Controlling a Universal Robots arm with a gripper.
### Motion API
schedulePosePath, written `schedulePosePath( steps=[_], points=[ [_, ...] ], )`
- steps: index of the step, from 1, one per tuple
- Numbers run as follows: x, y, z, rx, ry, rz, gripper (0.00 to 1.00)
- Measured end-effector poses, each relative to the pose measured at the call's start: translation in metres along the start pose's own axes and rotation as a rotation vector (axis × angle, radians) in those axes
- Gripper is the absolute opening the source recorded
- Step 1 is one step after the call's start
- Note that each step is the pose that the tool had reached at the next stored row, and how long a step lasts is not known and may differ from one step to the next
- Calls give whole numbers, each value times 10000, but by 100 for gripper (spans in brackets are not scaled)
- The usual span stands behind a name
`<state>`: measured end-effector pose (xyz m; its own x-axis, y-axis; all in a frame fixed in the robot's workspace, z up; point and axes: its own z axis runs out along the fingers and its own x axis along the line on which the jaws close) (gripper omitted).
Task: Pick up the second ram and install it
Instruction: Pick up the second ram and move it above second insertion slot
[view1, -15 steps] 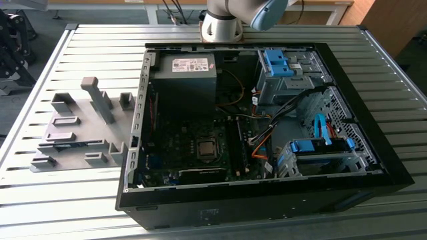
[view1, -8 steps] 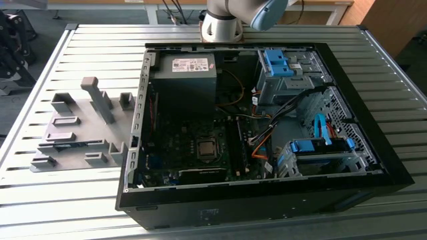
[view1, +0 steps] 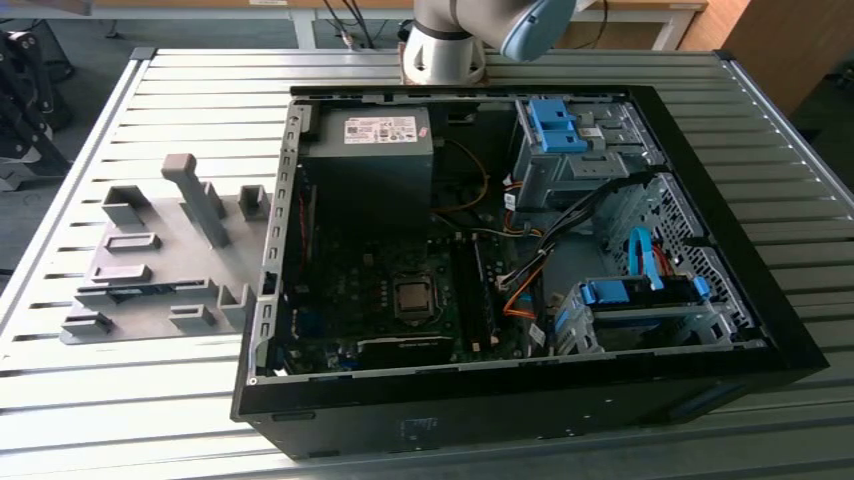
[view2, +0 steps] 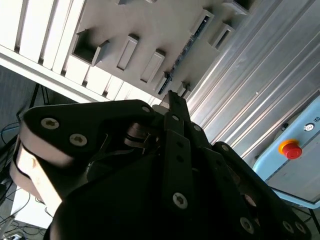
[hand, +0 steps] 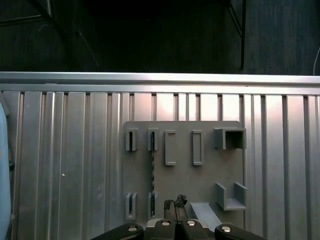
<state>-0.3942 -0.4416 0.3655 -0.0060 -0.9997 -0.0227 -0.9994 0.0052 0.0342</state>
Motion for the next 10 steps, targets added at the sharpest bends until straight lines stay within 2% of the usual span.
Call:
schedulePosePath(
  steps=[10],
  points=[
    [0,2,11,5,-1,-22,11]
  ],
)
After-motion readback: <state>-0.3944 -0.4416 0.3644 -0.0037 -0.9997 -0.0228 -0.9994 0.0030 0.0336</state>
